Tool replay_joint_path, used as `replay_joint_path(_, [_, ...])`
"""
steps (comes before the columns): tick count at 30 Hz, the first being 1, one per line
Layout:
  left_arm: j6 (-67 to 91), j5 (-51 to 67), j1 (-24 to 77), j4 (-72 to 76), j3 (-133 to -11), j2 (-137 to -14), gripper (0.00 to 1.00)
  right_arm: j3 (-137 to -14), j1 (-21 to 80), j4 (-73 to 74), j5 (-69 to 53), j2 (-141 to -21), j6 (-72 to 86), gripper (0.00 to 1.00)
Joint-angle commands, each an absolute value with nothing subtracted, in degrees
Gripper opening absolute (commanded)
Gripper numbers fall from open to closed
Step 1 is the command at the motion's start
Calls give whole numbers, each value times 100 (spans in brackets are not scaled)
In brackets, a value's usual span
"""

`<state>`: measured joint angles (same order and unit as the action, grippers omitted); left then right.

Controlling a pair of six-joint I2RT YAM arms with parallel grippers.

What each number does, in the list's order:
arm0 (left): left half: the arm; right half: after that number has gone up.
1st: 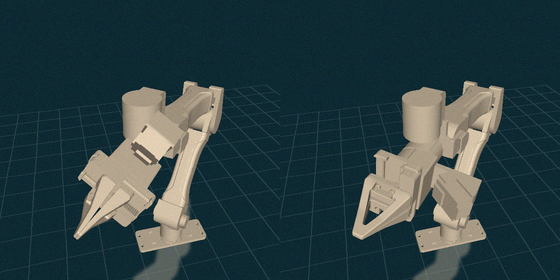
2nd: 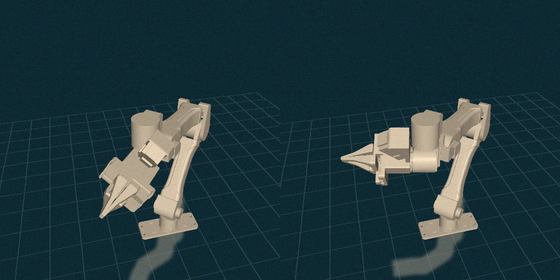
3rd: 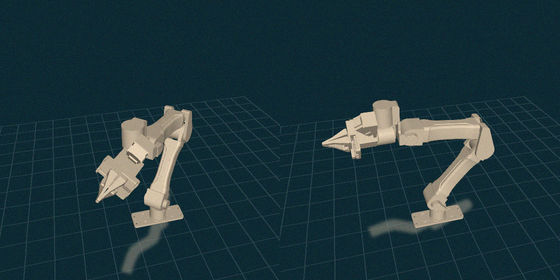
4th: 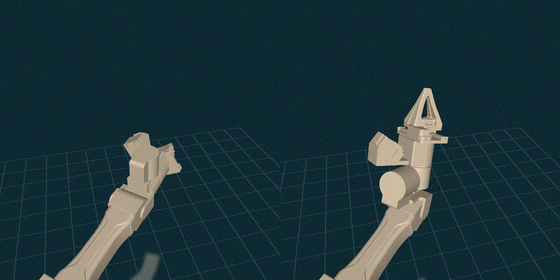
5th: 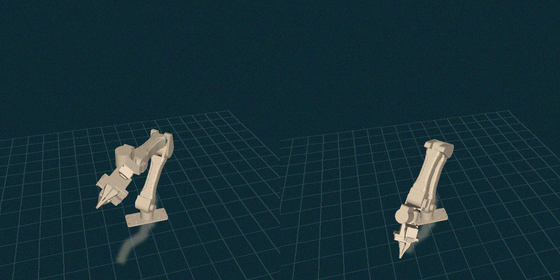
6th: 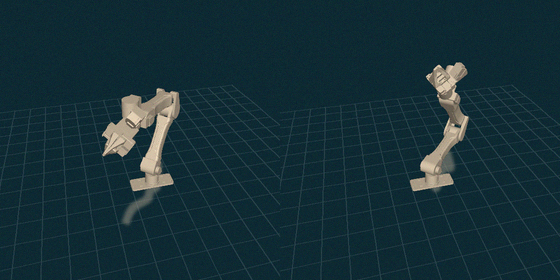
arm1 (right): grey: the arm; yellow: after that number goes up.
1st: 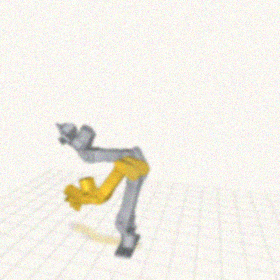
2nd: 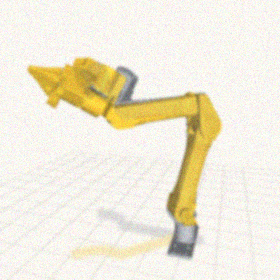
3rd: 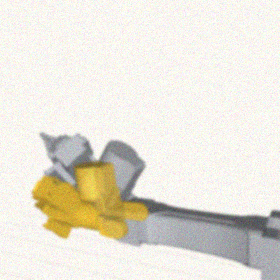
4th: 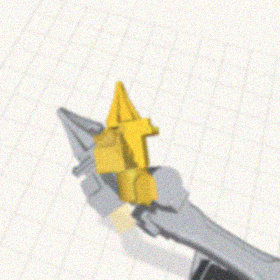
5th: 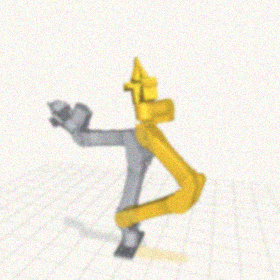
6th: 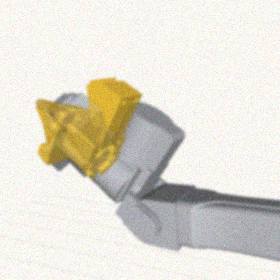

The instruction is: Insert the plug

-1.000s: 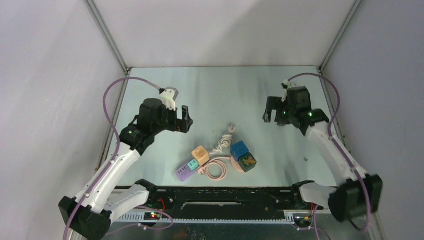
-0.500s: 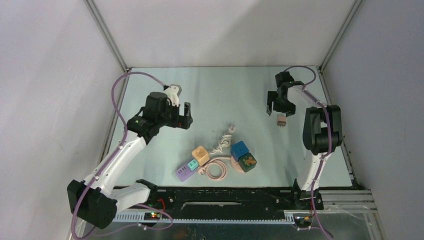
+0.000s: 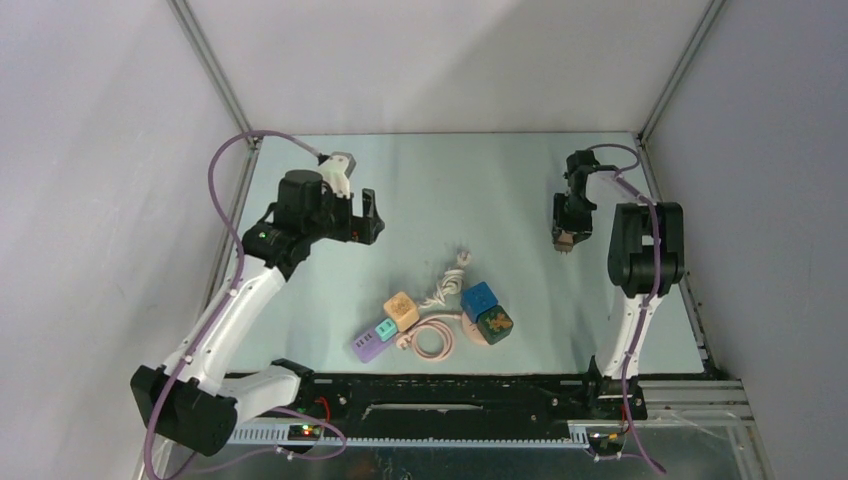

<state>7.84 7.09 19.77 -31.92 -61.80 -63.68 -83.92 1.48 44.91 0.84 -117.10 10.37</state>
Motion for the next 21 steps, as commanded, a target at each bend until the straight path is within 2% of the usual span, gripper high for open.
replay_joint_path(1, [1059,1091,1858,-3109,-6461,-6117,98,-8078,229,4228,-398,-11344,958,2])
replay_joint_path(8, [1483,1761,1822,-2924,-6053,-5820,98,-7649,943,4333,-321,-9967,754,0])
replay_joint_path(17, [2563,3660,1819,-2038,-5481,-6125,98,-7246,2656,4255,-805,-7958,787,0])
replay_joint_path(21, [3290,4278,1884,-1190,-5085,-6300,98,-7079,3369,4086,-1311,-7420,756,0])
